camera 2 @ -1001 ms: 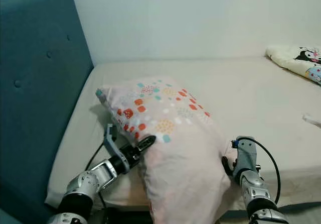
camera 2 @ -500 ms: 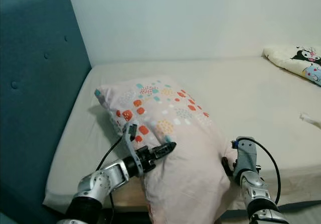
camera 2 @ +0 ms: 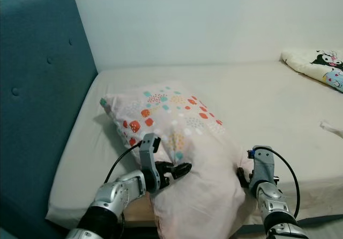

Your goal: Clean up the room

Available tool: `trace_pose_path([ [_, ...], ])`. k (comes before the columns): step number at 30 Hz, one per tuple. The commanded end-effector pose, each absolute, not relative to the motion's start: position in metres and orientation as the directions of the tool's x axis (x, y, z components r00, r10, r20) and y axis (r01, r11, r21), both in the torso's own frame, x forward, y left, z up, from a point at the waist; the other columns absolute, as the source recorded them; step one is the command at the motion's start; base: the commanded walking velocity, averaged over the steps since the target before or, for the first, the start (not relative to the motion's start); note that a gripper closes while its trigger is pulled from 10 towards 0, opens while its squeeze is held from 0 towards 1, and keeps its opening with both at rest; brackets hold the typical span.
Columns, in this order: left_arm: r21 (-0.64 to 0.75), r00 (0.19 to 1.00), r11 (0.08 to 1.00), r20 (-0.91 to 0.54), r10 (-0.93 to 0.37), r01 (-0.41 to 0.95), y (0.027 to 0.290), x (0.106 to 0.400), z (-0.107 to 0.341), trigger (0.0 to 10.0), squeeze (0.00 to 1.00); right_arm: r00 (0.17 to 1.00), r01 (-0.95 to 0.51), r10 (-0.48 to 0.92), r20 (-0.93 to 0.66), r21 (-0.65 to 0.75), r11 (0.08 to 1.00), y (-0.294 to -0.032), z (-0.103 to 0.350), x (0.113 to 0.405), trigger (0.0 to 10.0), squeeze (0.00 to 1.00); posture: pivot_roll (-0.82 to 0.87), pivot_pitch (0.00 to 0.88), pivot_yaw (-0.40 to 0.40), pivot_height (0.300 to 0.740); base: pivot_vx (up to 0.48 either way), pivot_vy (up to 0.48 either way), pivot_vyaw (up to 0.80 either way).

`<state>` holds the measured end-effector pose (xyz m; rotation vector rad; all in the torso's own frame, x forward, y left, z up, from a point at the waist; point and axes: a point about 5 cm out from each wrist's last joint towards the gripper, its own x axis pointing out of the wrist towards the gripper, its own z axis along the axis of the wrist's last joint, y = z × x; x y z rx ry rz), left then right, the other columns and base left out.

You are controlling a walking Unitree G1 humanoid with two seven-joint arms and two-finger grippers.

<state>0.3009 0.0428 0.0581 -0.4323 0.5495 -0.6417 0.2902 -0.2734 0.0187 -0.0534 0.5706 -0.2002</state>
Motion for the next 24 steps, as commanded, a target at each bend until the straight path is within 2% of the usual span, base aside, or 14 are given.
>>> trace_pose_path([
  [1, -0.499, 0.701, 0.770, -0.376, -0.606, 0.398, 0.052, 0.306, 0.056, 10.0, 0.00, 0.787, 0.173, -0.208, -0.581, -0.116, 0.978, -0.272, 0.008, 0.281, 10.0, 0.00, -0.09, 0.000, -0.003, 0.371, 0.000, 0.000, 0.00],
  [2, -0.495, 0.741, 0.791, -0.365, -0.564, 0.358, 0.062, 0.311, 0.059, 10.0, 0.00, 0.786, 0.173, -0.208, -0.582, -0.116, 0.978, -0.272, 0.008, 0.281, 10.0, 0.00, -0.08, 0.000, -0.004, 0.371, 0.000, 0.000, 0.00],
  [3, -0.495, 0.741, 0.791, -0.365, -0.564, 0.358, 0.062, 0.311, 0.059, 10.0, 0.00, 0.786, 0.173, -0.208, -0.582, -0.116, 0.978, -0.272, 0.008, 0.281, 10.0, 0.00, -0.08, 0.000, -0.004, 0.371, 0.000, 0.000, 0.00],
  [5, -0.457, 0.841, 0.864, -0.364, -0.400, 0.213, 0.106, 0.326, 0.063, 10.0, 0.00, 0.784, 0.171, -0.207, -0.585, -0.117, 0.978, -0.272, 0.006, 0.280, 10.0, 0.00, -0.07, 0.000, -0.008, 0.371, 0.000, 0.000, 0.00],
  [8, -0.437, 0.863, 0.884, -0.369, -0.346, 0.167, 0.121, 0.329, 0.064, 10.0, 0.00, 0.783, 0.170, -0.207, -0.587, -0.118, 0.978, -0.272, 0.006, 0.280, 10.0, 0.00, -0.07, 0.000, -0.008, 0.371, 0.000, 0.000, 0.00],
  [9, -0.419, 0.874, 0.900, -0.383, -0.299, 0.124, 0.136, 0.330, 0.063, 10.0, 0.00, 0.783, 0.169, -0.206, -0.587, -0.118, 0.978, -0.271, 0.006, 0.280, 10.0, 0.00, -0.07, 0.000, -0.008, 0.371, 0.000, 0.000, 0.00],
  [10, -0.419, 0.874, 0.900, -0.383, -0.299, 0.124, 0.136, 0.330, 0.063, 10.0, 0.00, 0.783, 0.169, -0.206, -0.587, -0.118, 0.978, -0.271, 0.006, 0.280, 10.0, 0.00, -0.07, 0.000, -0.008, 0.371, 0.000, 0.000, 0.00],
  [11, -0.407, 0.873, 0.909, -0.408, -0.269, 0.090, 0.149, 0.328, 0.058, 10.0, 0.00, 0.783, 0.169, -0.206, -0.587, -0.118, 0.979, -0.271, 0.006, 0.280, 10.0, 0.00, -0.06, 0.000, -0.008, 0.371, 0.000, 0.000, 0.00],
  [13, -0.399, 0.863, 0.915, -0.438, -0.250, 0.063, 0.158, 0.324, 0.052, 10.0, 0.00, 0.783, 0.168, -0.205, -0.587, -0.117, 0.979, -0.271, 0.006, 0.280, 10.0, 0.00, -0.06, 0.000, -0.008, 0.371, 0.000, 0.000, 0.00],
  [20, -0.393, 0.822, 0.919, -0.514, -0.244, 0.027, 0.167, 0.304, 0.031, 10.0, 0.00, 0.782, 0.170, -0.206, -0.588, -0.117, 0.979, -0.271, 0.006, 0.280, 10.0, 0.00, -0.06, 0.000, -0.007, 0.371, 0.000, 0.000, 0.00],
  [21, -0.456, 0.812, 0.890, -0.514, -0.277, 0.015, 0.165, 0.299, 0.028, 10.0, 0.00, 0.781, 0.171, -0.207, -0.589, -0.117, 0.978, -0.272, 0.006, 0.279, 10.0, 0.00, -0.06, 0.000, -0.009, 0.371, 0.000, 0.000, 0.00],
  [22, -0.456, 0.812, 0.890, -0.514, -0.277, 0.015, 0.165, 0.299, 0.028, 10.0, 0.00, 0.781, 0.171, -0.207, -0.589, -0.117, 0.978, -0.272, 0.006, 0.279, 10.0, 0.00, -0.06, 0.000, -0.009, 0.371, 0.000, 0.000, 0.00],
  [24, -0.571, 0.804, 0.821, -0.485, -0.345, 0.008, 0.160, 0.294, 0.028, 10.0, 0.00, 0.779, 0.171, -0.208, -0.592, -0.119, 0.978, -0.273, 0.005, 0.278, 10.0, 0.00, -0.06, 0.000, -0.008, 0.371, 0.000, 0.000, 0.00],
])
